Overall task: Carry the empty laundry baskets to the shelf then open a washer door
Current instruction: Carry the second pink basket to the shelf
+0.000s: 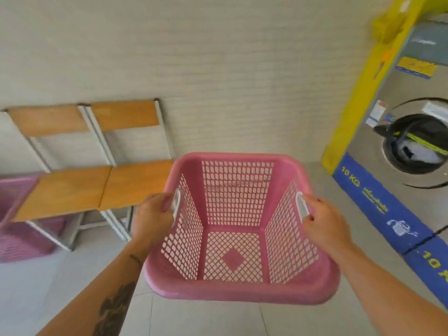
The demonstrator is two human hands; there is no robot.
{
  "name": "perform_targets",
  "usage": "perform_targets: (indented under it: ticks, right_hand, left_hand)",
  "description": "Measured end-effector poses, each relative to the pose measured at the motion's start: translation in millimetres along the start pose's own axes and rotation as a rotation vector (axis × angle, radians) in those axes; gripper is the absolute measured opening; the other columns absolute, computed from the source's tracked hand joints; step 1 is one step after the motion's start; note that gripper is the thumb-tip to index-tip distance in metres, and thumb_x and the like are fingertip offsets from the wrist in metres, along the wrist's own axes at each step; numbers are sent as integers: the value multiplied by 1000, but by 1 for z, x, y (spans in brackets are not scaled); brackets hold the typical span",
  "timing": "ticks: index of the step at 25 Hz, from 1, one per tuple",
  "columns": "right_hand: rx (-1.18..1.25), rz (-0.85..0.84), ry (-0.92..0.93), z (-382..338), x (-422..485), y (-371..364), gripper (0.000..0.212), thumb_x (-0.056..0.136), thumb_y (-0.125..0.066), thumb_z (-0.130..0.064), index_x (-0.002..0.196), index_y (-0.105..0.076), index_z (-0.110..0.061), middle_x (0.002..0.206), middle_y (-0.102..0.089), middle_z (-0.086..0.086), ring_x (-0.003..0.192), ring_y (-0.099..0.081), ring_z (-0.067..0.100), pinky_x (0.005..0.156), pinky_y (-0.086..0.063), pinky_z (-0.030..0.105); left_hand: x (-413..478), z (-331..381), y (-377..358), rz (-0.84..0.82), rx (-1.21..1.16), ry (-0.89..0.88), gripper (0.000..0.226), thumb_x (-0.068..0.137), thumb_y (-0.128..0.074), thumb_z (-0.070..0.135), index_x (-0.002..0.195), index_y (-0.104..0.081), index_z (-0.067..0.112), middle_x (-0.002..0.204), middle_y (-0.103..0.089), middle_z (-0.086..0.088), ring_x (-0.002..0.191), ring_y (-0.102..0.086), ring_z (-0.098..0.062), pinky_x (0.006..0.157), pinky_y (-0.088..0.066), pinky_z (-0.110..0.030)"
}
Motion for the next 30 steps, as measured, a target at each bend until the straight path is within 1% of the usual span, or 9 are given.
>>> perform_targets:
  ticks: [5,9,13,15,17,21,23,26,30]
  right_hand:
    - [-22,-78,199,-176,-21,-48,59,80,-52,-21,136,-48,-38,123,-60,6,103,-61,32,81,-52,40]
    - [-3,-127,356,-325,-48,-95,58,78,-55,-22,134,-51,-38,122,-63,9,105,-61,35,82,-51,41]
    - [76,-145,464,-443,-73,-137,44,88,-50,-36,132,-54,-37,123,-63,10,108,-61,36,86,-51,43]
    - [97,-146,526,-495,-74,-157,40,91,-48,-42,130,-56,-37,126,-63,10,110,-60,36,88,-50,42]
    - [123,-167,585,-547,-72,-178,40,90,-51,-39,129,-58,-35,127,-63,9,111,-60,35,88,-50,41]
    - [194,-218,648,-646,-54,-229,42,86,-49,-38,127,-61,-32,118,-69,13,106,-63,36,83,-50,39]
    - [217,-269,671,-700,-37,-260,44,85,-55,-33,129,-59,-34,117,-70,12,105,-64,35,80,-50,37]
    - [227,-336,737,-785,-14,-295,57,77,-57,-18,132,-57,-31,124,-65,12,111,-62,34,87,-51,40]
    - [225,-356,802,-893,8,-329,54,79,-56,-22,133,-57,-31,130,-61,10,115,-59,34,91,-49,42]
  left_hand:
    - [-16,-114,149,222,20,152,37,79,-62,12,114,-70,24,107,-70,-2,91,-64,-26,77,-46,-29]
    - [-26,-211,267,394,60,226,25,78,-67,22,102,-73,29,96,-71,6,80,-65,-21,74,-53,-34]
    - [-24,-277,359,495,91,250,26,79,-66,13,100,-75,25,94,-72,4,72,-56,-12,64,-39,-20]
    - [-19,-301,394,532,94,301,28,80,-63,8,103,-75,21,92,-71,4,74,-56,-16,63,-39,-20]
    - [-10,-328,422,576,111,352,31,79,-61,7,102,-75,22,93,-71,-1,76,-60,-21,67,-44,-27]
    - [23,-384,465,644,191,463,27,79,-57,11,96,-73,25,95,-70,-4,84,-62,-28,72,-48,-34]
    - [47,-413,486,674,229,509,30,81,-55,14,100,-72,28,97,-70,-1,86,-62,-28,73,-47,-33]
    - [87,-448,520,720,254,566,37,79,-53,15,108,-70,32,101,-70,1,82,-59,-22,72,-44,-32]
    - [134,-495,568,792,275,634,33,80,-53,14,103,-72,29,97,-69,2,75,-53,-19,69,-40,-30]
Point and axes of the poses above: each hand's wrist, its own x-axis towards the middle knuckle, its own y-axis out of the back of the hand, z = x × y, the point moved 3 cm from there along x, towards the middle knuckle
